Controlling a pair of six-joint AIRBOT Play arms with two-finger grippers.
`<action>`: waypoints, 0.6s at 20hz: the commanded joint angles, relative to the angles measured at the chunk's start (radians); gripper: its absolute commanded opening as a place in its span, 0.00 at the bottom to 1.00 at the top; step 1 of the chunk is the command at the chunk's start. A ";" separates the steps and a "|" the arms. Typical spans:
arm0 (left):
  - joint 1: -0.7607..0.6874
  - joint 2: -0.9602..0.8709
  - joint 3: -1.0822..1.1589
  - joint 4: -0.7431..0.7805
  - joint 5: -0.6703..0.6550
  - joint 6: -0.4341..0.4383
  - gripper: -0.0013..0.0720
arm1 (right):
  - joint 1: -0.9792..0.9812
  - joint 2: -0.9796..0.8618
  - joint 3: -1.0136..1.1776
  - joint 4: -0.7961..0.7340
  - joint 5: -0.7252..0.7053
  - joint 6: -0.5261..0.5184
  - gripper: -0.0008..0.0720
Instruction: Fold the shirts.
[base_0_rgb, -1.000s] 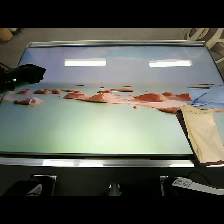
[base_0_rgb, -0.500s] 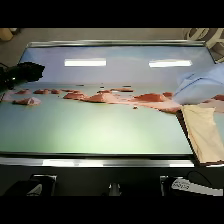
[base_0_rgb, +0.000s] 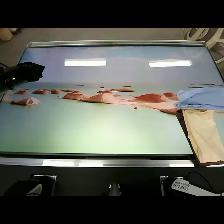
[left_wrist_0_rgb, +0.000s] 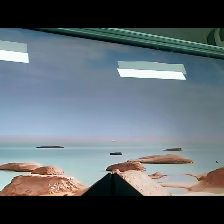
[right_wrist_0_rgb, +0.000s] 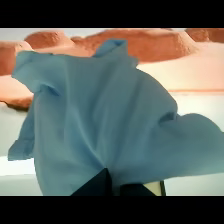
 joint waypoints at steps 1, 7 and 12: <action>0.000 0.000 0.000 0.000 0.000 0.001 0.05 | 0.001 0.007 0.001 -0.239 0.045 0.025 0.05; 0.000 0.000 0.000 0.000 0.000 0.008 0.05 | 0.001 -0.001 -0.103 -0.344 0.186 0.033 0.05; 0.000 0.000 0.000 0.000 0.000 0.008 0.05 | 0.001 0.059 -0.415 -0.433 0.183 0.029 0.05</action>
